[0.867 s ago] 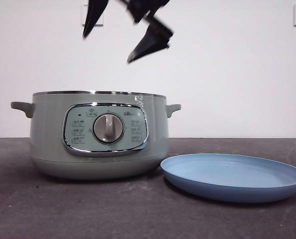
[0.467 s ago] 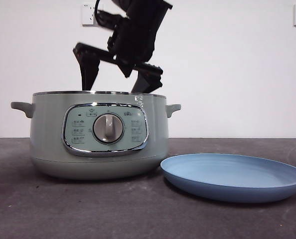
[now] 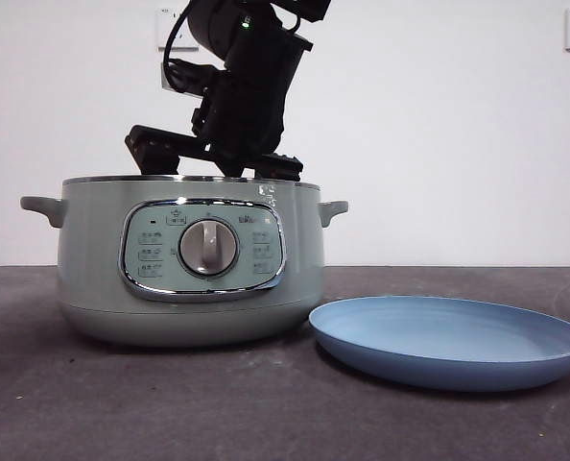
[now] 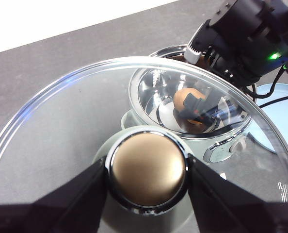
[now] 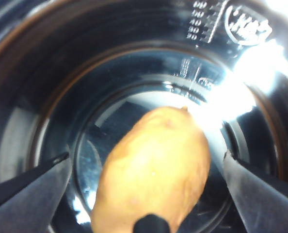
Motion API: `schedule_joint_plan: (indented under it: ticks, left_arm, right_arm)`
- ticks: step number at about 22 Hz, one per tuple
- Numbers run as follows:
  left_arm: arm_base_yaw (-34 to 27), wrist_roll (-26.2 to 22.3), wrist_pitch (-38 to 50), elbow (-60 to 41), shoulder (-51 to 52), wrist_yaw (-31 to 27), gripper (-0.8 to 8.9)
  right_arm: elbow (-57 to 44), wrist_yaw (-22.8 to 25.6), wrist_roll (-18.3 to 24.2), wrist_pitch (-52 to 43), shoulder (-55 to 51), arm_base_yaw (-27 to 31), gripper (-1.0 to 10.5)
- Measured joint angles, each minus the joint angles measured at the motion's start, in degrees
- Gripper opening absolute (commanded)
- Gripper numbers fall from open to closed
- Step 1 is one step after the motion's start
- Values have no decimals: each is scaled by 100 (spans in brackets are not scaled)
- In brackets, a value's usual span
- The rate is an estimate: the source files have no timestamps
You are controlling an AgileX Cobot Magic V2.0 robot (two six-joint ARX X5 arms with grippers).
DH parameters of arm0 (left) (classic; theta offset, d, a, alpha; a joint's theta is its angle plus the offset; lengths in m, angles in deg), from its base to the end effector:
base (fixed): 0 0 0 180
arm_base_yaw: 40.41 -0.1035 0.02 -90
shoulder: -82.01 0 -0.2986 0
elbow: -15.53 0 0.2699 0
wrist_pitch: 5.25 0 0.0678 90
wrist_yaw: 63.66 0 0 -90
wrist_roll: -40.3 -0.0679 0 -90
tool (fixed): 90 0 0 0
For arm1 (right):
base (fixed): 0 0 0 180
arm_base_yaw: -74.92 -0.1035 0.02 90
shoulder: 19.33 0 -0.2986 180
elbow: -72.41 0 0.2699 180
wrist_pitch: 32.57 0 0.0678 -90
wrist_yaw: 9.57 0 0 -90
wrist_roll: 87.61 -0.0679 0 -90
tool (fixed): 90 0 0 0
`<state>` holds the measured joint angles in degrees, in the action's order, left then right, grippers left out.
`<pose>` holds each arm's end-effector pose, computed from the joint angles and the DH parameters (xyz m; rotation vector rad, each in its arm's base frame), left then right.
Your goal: Take the potato out from the steamer,put the potato on the plate,close the lid
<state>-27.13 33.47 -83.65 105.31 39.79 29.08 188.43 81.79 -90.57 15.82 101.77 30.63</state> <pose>0.0941 -0.0255 0.4338 0.1652 0.5211 -0.3047 0.3761 0.3646 0.2263 -0.3239 0.8956 0.6691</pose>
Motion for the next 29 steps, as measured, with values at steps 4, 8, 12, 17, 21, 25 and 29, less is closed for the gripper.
schedule_joint_plan:
  ticks: [4, 8, 12, 17, 21, 25, 29]
  left_arm:
    - [-2, 0, -2, 0, 0, 13, -8]
    - [-2, 0, 0, 0, 0, 22, -9]
    - [-2, 0, 0, 0, 0, 22, -9]
    - [-2, 0, 4, 0, -2, 42, -8]
    - [-2, 0, 33, 0, -2, 149, -8]
    - [-2, 0, 131, 0, -2, 356, -8]
    - [-2, 0, 155, 0, -2, 358, -9]
  right_arm:
    - [22, 118, 66, 107, 55, -33, 442]
    - [22, 162, 63, 249, 79, -39, -27]
    - [22, 168, 87, 219, 76, -57, -11]
    - [22, 170, 127, 387, -529, -66, -11]
    - [26, 184, 195, 977, -1641, -20, -12]
    - [26, 334, 284, 1895, -2424, 173, -12]
    - [-343, 468, 343, 2326, -3021, 535, -13]
